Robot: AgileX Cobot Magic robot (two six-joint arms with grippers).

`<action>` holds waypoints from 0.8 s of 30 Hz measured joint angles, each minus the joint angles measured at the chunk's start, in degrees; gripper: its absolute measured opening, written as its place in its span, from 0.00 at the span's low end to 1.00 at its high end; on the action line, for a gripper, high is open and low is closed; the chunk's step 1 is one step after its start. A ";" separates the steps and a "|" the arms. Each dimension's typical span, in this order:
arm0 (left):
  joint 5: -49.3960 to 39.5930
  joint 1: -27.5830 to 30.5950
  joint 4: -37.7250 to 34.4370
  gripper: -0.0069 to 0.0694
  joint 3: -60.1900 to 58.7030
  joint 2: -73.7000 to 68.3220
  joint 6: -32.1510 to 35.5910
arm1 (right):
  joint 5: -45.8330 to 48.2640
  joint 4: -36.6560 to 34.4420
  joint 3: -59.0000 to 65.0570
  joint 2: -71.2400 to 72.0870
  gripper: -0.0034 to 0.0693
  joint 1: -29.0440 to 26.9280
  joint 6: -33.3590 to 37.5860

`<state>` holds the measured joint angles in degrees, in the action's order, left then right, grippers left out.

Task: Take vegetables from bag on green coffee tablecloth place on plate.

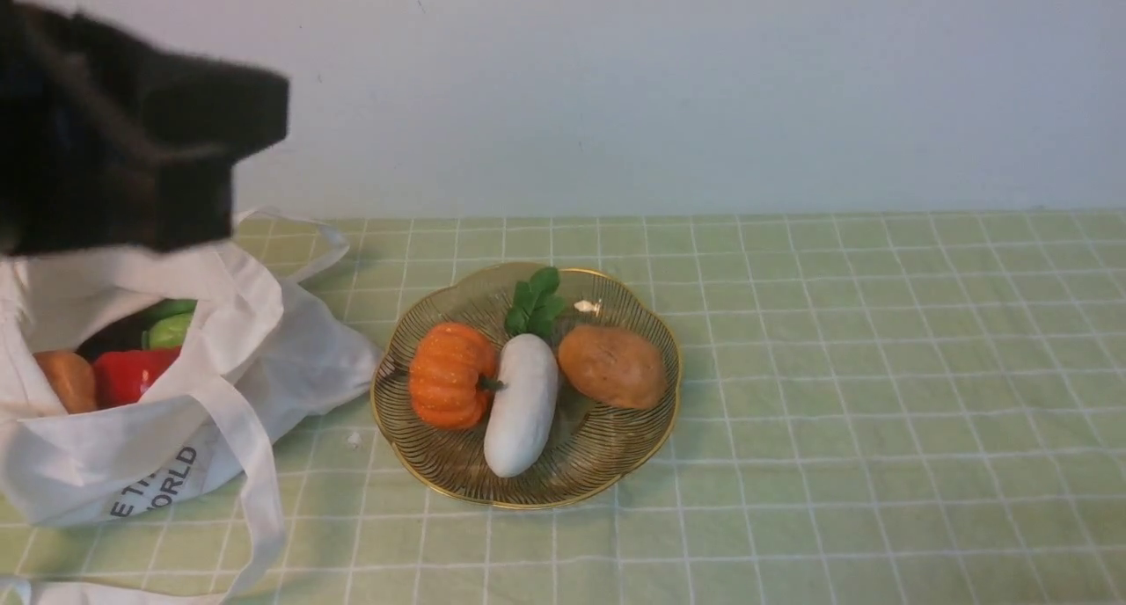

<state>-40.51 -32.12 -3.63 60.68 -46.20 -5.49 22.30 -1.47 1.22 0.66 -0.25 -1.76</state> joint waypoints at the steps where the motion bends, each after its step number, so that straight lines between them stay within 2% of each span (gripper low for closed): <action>1: -0.29 0.00 -0.35 0.08 -1.22 2.03 0.00 | 0.00 0.00 0.00 0.00 0.03 0.00 0.00; 9: -1.40 0.00 -1.02 0.08 -6.67 12.83 2.38 | 0.00 0.00 0.00 0.00 0.03 0.00 0.00; 18: -0.80 0.00 1.66 0.08 -10.52 18.65 3.30 | 0.00 0.00 0.00 0.00 0.03 0.00 0.00; 24: 6.11 0.79 6.15 0.08 -19.94 22.70 2.73 | 0.00 0.00 0.00 0.00 0.03 0.00 0.00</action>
<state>-34.40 -31.33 2.52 40.73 -23.51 -2.76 22.30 -1.47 1.22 0.66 -0.25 -1.76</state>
